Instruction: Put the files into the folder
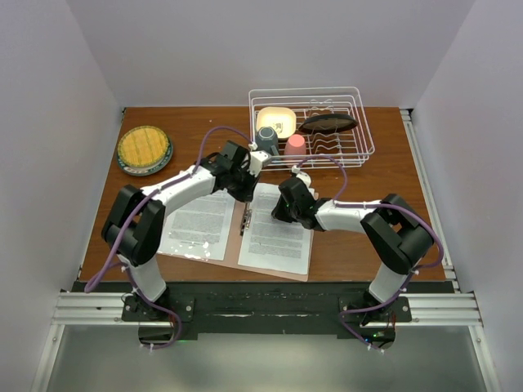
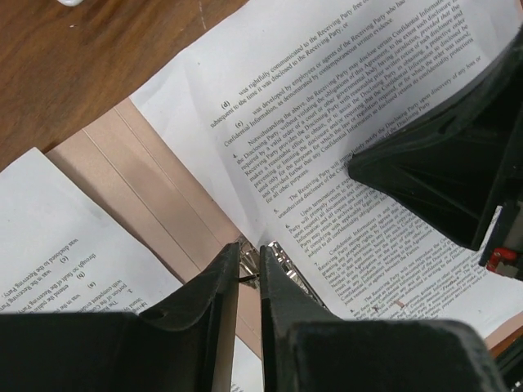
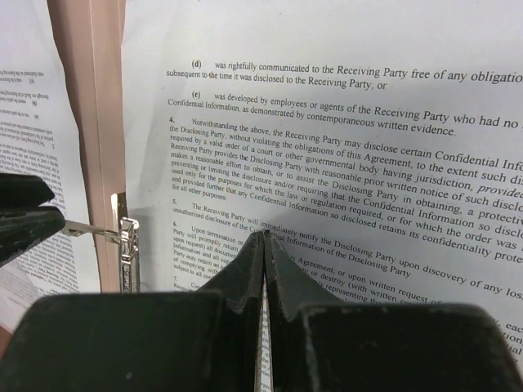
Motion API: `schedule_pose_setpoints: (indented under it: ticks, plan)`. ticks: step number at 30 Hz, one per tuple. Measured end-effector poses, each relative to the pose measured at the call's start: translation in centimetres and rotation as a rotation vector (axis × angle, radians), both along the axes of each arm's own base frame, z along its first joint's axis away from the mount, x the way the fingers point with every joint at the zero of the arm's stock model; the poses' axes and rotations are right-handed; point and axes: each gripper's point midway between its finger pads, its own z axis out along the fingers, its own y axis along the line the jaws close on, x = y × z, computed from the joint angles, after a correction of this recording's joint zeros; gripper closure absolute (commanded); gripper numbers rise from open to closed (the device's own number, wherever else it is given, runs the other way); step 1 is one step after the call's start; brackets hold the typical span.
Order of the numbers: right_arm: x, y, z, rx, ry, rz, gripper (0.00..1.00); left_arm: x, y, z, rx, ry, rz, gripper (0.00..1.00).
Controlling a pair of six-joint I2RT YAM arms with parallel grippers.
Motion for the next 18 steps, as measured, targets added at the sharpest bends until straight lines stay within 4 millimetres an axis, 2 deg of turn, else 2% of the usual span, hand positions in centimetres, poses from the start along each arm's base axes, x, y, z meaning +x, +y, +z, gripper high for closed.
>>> schedule_pose_setpoints:
  ticks: [4, 18]
  plan:
    - [0.0, 0.0, 0.0, 0.001, 0.002, -0.004, 1.0, -0.4, -0.2, 0.2, -0.011, 0.008, -0.025, 0.77]
    - [0.0, 0.0, -0.1, -0.006, 0.012, -0.025, 1.0, -3.3, -0.1, 0.7, -0.033, 0.09, -0.115, 0.74]
